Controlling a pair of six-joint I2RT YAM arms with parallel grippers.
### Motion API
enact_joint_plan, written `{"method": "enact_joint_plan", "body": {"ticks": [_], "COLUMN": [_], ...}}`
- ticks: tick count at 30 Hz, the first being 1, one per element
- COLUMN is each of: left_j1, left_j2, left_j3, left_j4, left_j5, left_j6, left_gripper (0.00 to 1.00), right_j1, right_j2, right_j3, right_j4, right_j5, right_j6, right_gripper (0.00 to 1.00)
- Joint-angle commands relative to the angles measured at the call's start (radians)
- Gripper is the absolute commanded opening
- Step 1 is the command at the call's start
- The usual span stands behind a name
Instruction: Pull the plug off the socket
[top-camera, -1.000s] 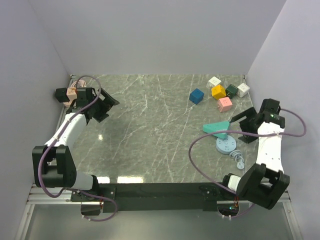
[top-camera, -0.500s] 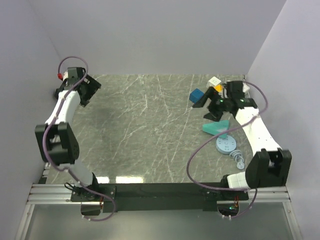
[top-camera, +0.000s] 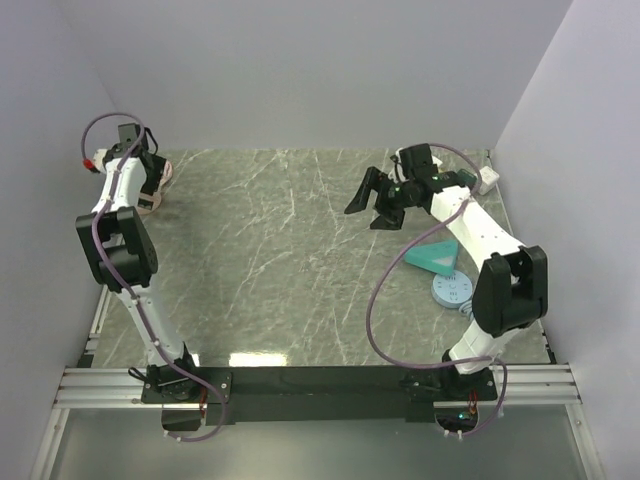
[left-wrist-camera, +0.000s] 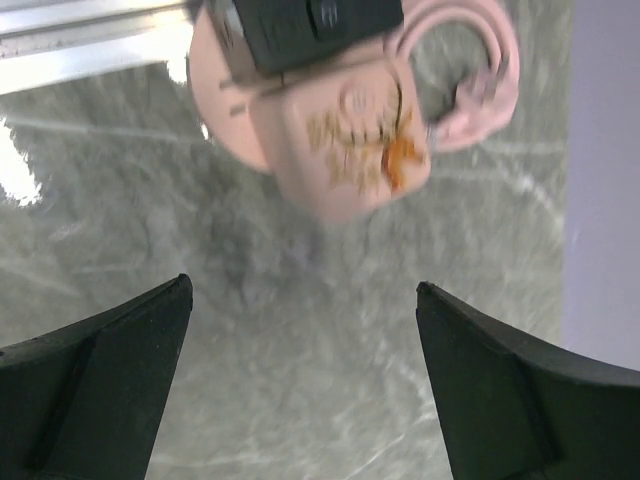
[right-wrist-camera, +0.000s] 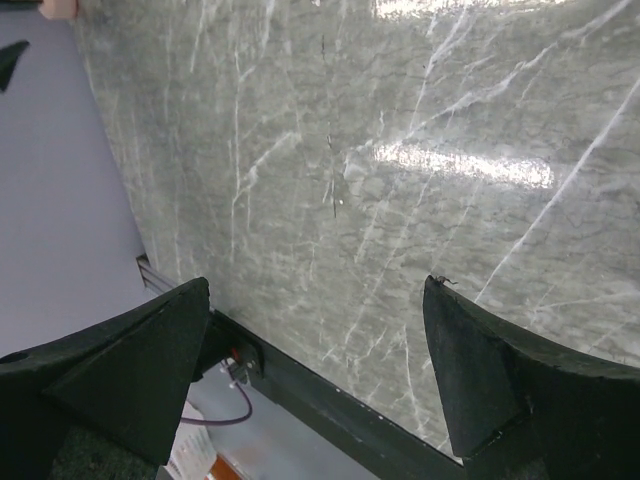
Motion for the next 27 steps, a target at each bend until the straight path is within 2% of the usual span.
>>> {"method": "enact_joint_plan", "body": {"ticks": [1,14,19,24,27], "left_j1": [0.024,0.047,0.054,0.059,0.059], "left_j2": [0.065,0.256,0.327,0.322,0.292], "left_j3": [0.095,0.27,0.349,0.278,0.218], "left_j4": [-0.055,0.008,-0.066,-0.069,-0.035], "left_j5": [-0.006,-0.069,-0.069,-0.029,-0.004], "left_j6": [-0.103,-0.221,-0.248,-0.259,-0.23], "left_gripper": [0.99,0.99,0.99,0.98,0.87], "right_j1": [0.018,0.036,0.036,0.033,0.027], "right_j2": [0.031,0.132,0.177,0.229,0.258], "right_j3": [0.049,0.092,0.123,0.132,0.136], "right_j4": [-0.005,0.004,0.003,0.047,0.079], "right_j5": [-0.007,-0.056,-0.087,-0.153,-0.183], "right_j6": [-0.026,-0.048,-0.056,-0.036,-0.019], "right_gripper": [0.93,0.94,0.93,0.93,0.91]}}
